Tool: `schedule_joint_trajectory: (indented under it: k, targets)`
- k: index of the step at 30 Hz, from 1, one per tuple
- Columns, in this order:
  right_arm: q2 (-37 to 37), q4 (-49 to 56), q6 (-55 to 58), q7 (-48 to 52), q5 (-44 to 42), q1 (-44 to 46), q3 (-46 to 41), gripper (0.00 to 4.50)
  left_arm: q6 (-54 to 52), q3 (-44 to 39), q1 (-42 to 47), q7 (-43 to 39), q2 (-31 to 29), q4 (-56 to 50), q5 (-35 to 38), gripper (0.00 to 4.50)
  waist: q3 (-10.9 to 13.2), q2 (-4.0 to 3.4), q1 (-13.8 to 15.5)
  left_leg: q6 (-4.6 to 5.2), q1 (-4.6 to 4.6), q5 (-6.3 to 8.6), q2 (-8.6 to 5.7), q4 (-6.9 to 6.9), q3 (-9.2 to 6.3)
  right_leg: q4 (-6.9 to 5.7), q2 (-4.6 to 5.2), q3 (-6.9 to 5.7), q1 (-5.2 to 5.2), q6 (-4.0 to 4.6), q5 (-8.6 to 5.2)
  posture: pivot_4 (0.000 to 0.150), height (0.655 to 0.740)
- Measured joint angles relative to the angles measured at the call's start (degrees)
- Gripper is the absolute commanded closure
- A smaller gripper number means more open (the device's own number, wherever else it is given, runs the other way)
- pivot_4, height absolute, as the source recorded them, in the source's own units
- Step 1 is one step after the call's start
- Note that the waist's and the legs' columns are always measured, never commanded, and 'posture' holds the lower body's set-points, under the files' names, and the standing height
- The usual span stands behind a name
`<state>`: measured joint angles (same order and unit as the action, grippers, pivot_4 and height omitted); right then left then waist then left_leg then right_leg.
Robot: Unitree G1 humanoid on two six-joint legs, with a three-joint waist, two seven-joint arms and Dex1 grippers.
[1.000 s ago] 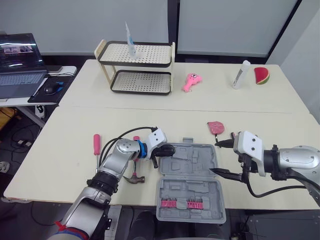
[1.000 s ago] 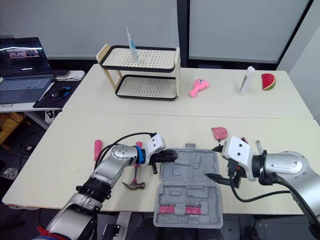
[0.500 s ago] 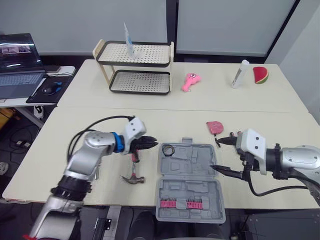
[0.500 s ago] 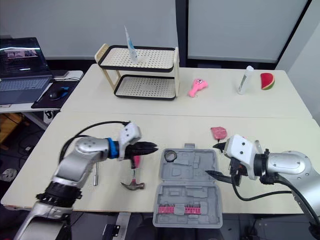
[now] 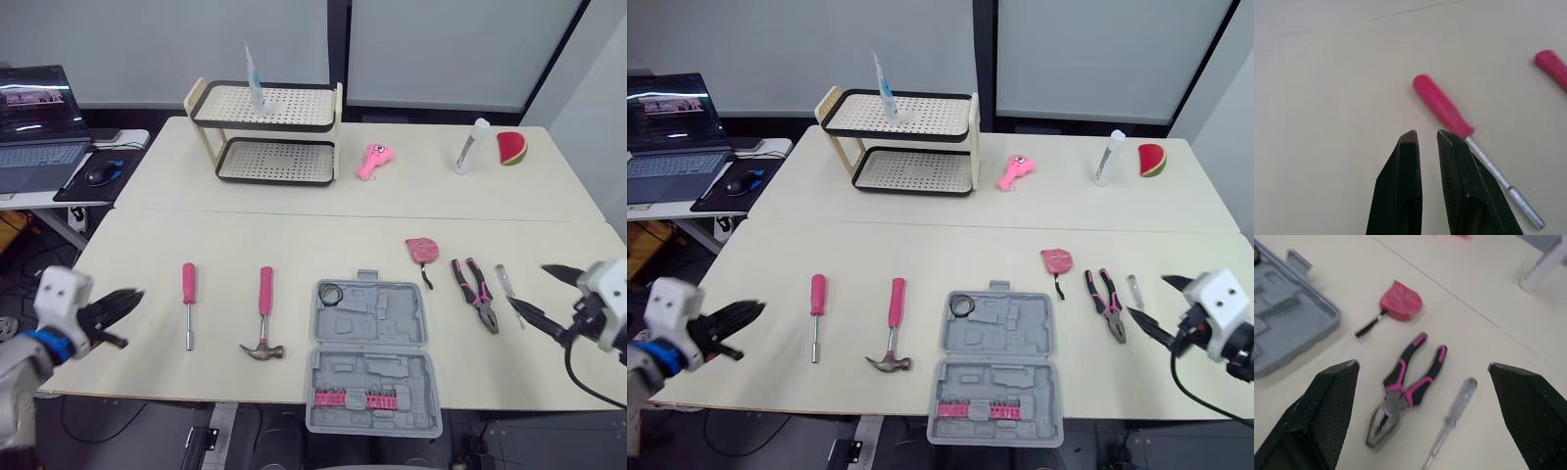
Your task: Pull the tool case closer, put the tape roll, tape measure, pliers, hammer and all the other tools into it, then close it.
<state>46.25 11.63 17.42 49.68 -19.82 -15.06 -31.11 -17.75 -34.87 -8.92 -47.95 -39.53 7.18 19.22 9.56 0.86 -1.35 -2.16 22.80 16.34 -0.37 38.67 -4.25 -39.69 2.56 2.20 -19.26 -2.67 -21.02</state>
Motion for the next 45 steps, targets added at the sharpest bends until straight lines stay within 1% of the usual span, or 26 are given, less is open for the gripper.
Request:
schedule_joint_trajectory:
  k: [3, 5, 8, 11, 14, 18, 22, 26, 31, 33, 36, 39, 42, 45]
  targets:
    - [0.16, -4.68, -0.86, 0.55, -0.05, -0.29, -2.59, 0.00, 1.10, -0.47, -4.08, 2.15, 3.74, -0.54, 0.50, 3.33, -0.02, 0.03, 0.04, 0.00, -0.02, 0.00, 0.01, -0.01, -0.02, 0.00, 0.00, -0.03, 0.02, 0.00, 0.00, 0.150, 0.7290]
    - [0.75, -7.27, -1.44, 1.84, 0.00, -0.52, -3.02, 0.00, 1.52, -0.47, -5.47, 2.86, 5.14, -0.88, 1.07, 2.78, -0.02, 0.02, 0.04, 0.00, -0.02, 0.00, 0.02, -0.02, -0.04, 0.00, -0.03, -0.04, 0.02, 0.00, 0.00, 0.150, 0.7290]
    - [1.99, -10.50, -1.96, 3.87, 0.37, -1.11, -3.00, 0.00, 2.69, -0.48, -6.93, 3.51, 5.39, -0.89, 1.10, 1.81, -0.02, 0.01, -0.02, 0.00, -0.03, 0.00, 0.02, -0.03, 0.03, 0.02, -0.03, 0.02, 0.02, 0.00, 0.00, 0.150, 0.7290]
    - [2.06, -10.64, -2.24, 5.16, 0.55, -2.16, -2.92, 0.00, 4.57, -0.48, -9.57, 3.20, 5.39, -0.79, 1.12, 0.98, -0.04, -0.01, -0.18, 0.00, -0.06, 0.00, 0.02, -0.15, 0.06, 0.08, -0.03, 0.05, 0.02, 0.00, 0.00, 0.150, 0.7290]
    - [2.04, -10.46, -2.20, 5.80, 0.55, -2.90, -2.57, 0.00, 6.05, -0.64, -11.73, 3.20, 5.40, 0.19, 1.15, 0.01, -0.06, -0.03, -0.23, 0.00, -0.14, 0.00, 0.03, -0.31, 0.11, 0.14, -0.02, 0.10, 0.03, 0.00, 0.00, 0.150, 0.7290]
    - [1.54, -9.72, -2.71, 5.43, 0.66, -3.11, -1.58, 0.00, 8.00, -1.19, -11.66, 3.45, 5.10, 3.71, 1.16, 0.01, -0.09, -0.02, -0.14, -0.01, -0.23, 0.00, 0.01, -0.45, 0.10, 0.18, -0.02, 0.07, 0.09, 0.00, 0.00, 0.150, 0.7290]
    - [1.53, -7.52, -2.92, 5.28, 0.66, -3.65, -1.18, 0.00, 8.22, -1.19, -12.25, 1.08, 3.52, 2.54, 2.24, 0.01, -0.09, -0.02, -0.14, -0.01, -0.25, -0.01, 0.02, -0.48, 0.11, 0.20, 0.01, 0.08, 0.09, 0.00, 0.00, 0.150, 0.7290]
    - [1.26, -0.47, 0.85, 4.50, -0.30, -2.07, 2.13, 0.00, 6.87, 0.27, -14.39, -4.47, 0.81, -7.45, 5.37, 0.01, -0.15, -0.03, -0.22, -0.02, -0.26, -0.01, 0.04, -0.51, 0.13, 0.20, 0.00, 0.10, 0.10, 0.01, 0.00, 0.150, 0.7290]
    - [-1.65, 6.57, 9.18, -0.64, -3.22, 3.90, 8.04, 0.00, 2.25, 6.71, -13.10, -9.92, -2.69, -18.05, 8.56, 0.01, -0.19, -0.09, -0.13, -0.03, -0.25, -0.01, 0.02, -0.54, 0.11, 0.25, -0.02, 0.07, 0.10, 0.01, 0.00, 0.150, 0.7290]
    - [-3.32, 8.35, 12.40, -3.69, -3.81, 6.46, 10.46, 0.00, 0.93, 9.91, -10.36, -11.16, -3.97, -20.82, 8.95, 0.01, -0.19, -0.09, -0.07, -0.03, -0.23, -0.02, 0.02, -0.53, 0.08, 0.24, -0.04, 0.05, 0.11, 0.01, 0.00, 0.150, 0.7290]
    - [-6.20, 10.15, 14.51, -8.61, -1.85, 10.29, 15.98, 0.00, -1.12, 17.31, -2.33, -12.80, -5.48, -28.27, 10.36, 0.01, -0.19, -0.07, 0.07, -0.06, -0.21, -0.03, -0.02, -0.50, 0.08, 0.24, -0.07, 0.06, 0.11, 0.00, 0.01, 0.150, 0.7290]
    - [-9.05, 10.50, 15.66, -12.70, 0.26, 12.07, 20.09, 0.61, -3.92, 21.85, 4.27, -12.59, -5.71, -32.21, 12.13, 0.00, -0.21, -0.10, -0.25, -0.06, -0.20, -0.03, 0.02, -0.51, 0.11, 0.23, -0.33, 0.11, 0.06, 0.00, 0.01, 0.150, 0.7290]
    - [-11.45, 9.80, 16.77, -16.25, 2.33, 13.99, 23.20, 1.62, -7.38, 25.53, 9.88, -11.96, -5.86, -32.55, 12.40, 0.00, -0.19, -0.12, -0.53, -0.06, -0.13, -0.04, 0.05, -0.53, 0.15, 0.18, -0.40, 0.12, -0.07, 0.00, 0.01, 0.150, 0.7290]
    - [-13.52, 7.97, 17.70, -19.52, 4.41, 16.72, 25.30, 1.62, -10.20, 28.64, 13.61, -11.43, -5.95, -32.78, 12.44, 0.00, -0.19, -0.12, -0.62, -0.06, -0.15, -0.04, 0.05, -0.51, 0.15, 0.15, -0.41, 0.11, -0.08, 0.00, 0.01, 0.150, 0.7290]
